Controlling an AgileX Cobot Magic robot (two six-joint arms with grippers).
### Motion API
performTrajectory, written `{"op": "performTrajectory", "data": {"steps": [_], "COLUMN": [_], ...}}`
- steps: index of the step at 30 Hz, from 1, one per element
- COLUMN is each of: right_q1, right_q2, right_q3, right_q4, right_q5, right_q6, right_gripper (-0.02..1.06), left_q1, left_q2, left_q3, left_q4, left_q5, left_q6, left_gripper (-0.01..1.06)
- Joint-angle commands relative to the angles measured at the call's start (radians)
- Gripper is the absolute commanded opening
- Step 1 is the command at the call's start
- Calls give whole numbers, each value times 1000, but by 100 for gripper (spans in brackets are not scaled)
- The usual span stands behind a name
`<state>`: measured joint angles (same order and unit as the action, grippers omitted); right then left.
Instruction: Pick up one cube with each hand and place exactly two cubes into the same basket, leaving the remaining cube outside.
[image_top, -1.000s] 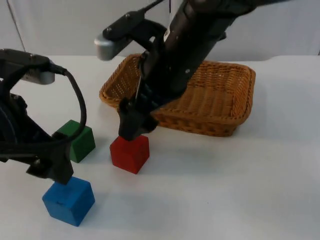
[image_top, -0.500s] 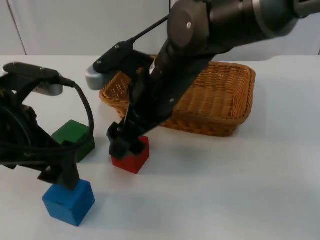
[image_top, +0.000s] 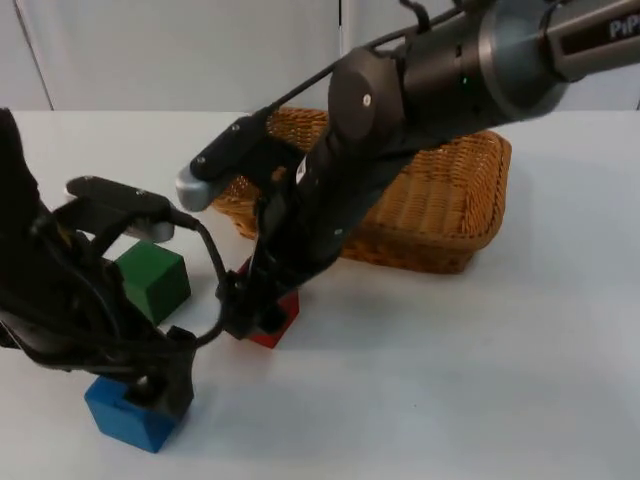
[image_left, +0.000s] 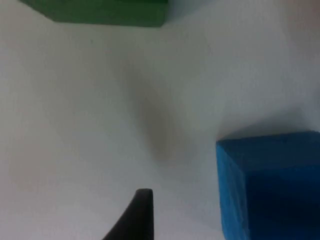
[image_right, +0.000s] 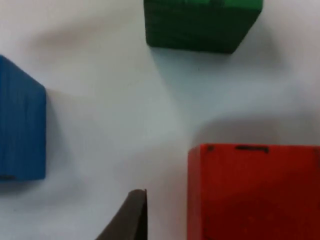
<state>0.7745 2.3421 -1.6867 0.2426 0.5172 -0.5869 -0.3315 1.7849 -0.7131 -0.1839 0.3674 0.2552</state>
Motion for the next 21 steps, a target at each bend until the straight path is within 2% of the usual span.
{"op": "performTrajectory", "data": {"steps": [1, 7, 16, 18, 20, 21], "right_q1": [5, 5, 5, 5, 5, 5], "right_q2": [22, 44, 50, 50, 50, 50], "right_q3": [-7, -7, -7, -7, -7, -7], "right_q4": [5, 14, 22, 22, 22, 22], "right_q5": [-26, -47, -70, -70, -70, -70], "right_q6": [4, 4, 4, 4, 4, 4], "right_gripper": [105, 104, 95, 90, 80, 80], "left_q1": [-7, -7, -7, -7, -7, -7], "left_q2": [21, 48, 110, 115, 117, 117], "left_q3": [-2, -2, 0, 1, 1, 1], "left_q4": [-10, -8, -8, -8, -8, -8], "left_q5": [-29, -46, -67, -69, -71, -71], "left_q6": [1, 1, 1, 1, 1, 1], "left_gripper": [105, 105, 105, 105, 105, 105]}}
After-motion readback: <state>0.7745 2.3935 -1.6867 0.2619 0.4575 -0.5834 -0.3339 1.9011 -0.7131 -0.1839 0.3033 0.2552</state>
